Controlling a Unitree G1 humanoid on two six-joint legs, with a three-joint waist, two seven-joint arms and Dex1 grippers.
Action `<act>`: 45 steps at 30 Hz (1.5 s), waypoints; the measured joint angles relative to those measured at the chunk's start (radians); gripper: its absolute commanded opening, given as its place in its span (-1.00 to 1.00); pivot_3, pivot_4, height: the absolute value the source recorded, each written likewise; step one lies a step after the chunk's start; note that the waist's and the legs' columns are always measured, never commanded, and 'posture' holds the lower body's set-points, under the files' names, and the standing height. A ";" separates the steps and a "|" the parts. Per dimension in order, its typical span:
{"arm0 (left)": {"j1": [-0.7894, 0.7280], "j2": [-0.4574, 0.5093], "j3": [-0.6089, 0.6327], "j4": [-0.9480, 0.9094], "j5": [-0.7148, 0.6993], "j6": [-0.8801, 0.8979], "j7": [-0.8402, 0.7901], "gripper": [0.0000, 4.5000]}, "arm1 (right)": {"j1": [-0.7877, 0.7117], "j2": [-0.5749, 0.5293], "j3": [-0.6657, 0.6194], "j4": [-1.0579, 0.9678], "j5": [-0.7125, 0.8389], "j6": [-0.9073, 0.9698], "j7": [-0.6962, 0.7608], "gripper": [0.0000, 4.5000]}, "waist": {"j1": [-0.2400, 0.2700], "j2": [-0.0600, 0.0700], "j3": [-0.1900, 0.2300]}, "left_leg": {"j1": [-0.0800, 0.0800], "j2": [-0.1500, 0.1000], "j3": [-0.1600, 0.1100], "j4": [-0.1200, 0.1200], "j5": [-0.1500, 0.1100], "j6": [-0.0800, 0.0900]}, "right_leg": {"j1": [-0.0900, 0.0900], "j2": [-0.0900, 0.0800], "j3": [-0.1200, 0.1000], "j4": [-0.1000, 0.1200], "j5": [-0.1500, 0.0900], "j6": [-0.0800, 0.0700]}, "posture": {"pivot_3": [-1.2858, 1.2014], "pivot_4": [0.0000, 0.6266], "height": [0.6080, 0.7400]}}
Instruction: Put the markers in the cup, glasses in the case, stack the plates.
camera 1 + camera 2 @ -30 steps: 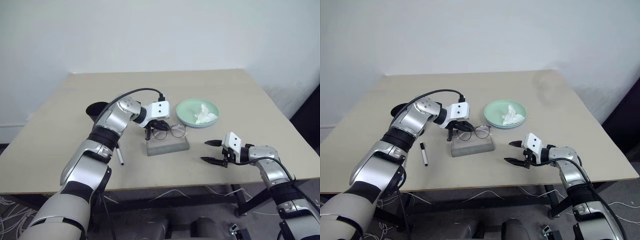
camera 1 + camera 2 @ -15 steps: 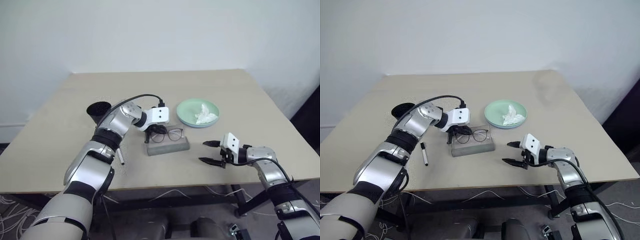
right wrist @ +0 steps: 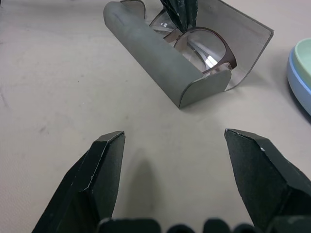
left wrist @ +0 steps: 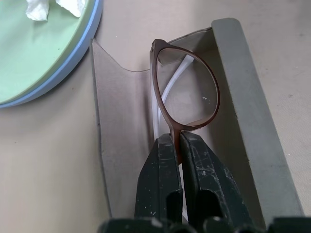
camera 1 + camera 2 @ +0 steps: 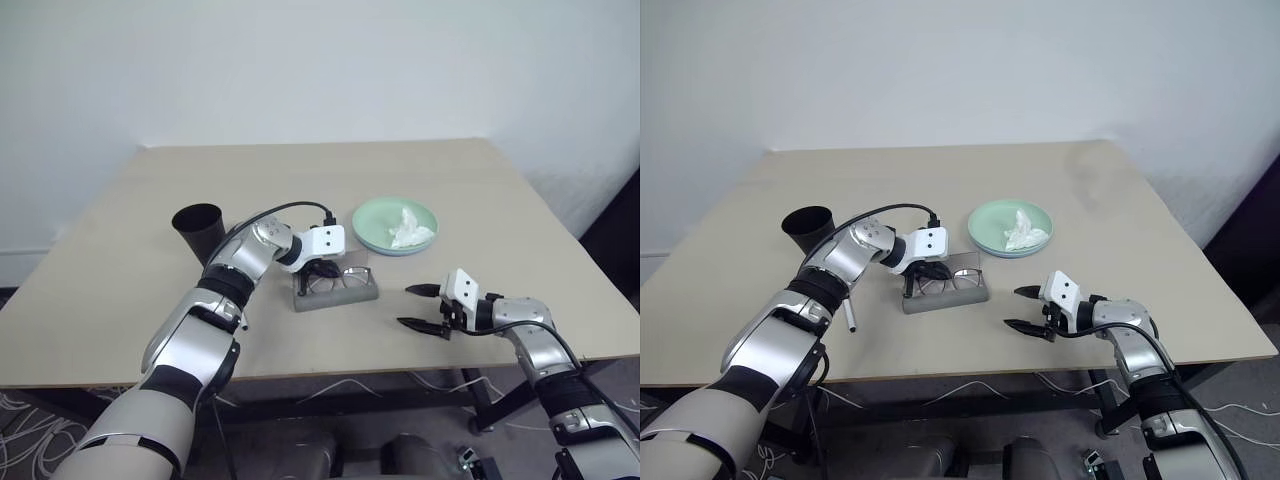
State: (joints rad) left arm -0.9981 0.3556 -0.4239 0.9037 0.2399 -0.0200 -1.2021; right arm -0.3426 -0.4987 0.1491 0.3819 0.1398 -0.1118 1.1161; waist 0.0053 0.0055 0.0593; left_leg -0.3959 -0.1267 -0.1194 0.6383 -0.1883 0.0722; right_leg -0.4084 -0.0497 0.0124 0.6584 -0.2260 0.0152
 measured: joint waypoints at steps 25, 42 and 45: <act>-0.143 -0.009 0.095 0.140 0.004 -0.032 0.281 -0.84 | -0.001 0.000 0.001 -0.001 -0.002 0.007 0.000 0.58 | -0.001 0.000 0.000 | 0.000 0.000 0.000 0.000 0.000 0.000 | 0.000 0.000 0.000 0.000 0.000 0.000 | 0.03 -1.00 0.93; -0.059 -0.057 0.085 0.204 0.022 -0.093 0.176 -0.98 | 0.002 0.001 0.001 -0.016 -0.002 0.007 -0.006 0.58 | 0.000 -0.001 0.000 | -0.001 -0.001 0.000 0.001 0.000 0.000 | 0.000 0.000 -0.001 0.000 0.000 0.000 | 0.03 -1.00 0.93; -0.018 -0.052 0.093 0.109 -0.009 -0.068 0.097 -0.98 | 0.002 0.002 0.001 -0.017 -0.002 0.008 -0.007 0.58 | -0.001 -0.001 0.000 | 0.000 -0.001 0.000 0.001 0.000 0.000 | 0.000 0.000 -0.001 0.000 0.000 0.000 | 0.03 -1.00 0.93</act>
State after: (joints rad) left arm -1.0158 0.3032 -0.3314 1.0126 0.2305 -0.0885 -1.1046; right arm -0.3411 -0.4972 0.1500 0.3653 0.1374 -0.1038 1.1093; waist 0.0047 0.0043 0.0596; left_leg -0.3963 -0.1273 -0.1194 0.6395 -0.1884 0.0724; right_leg -0.4082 -0.0500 0.0117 0.6587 -0.2257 0.0156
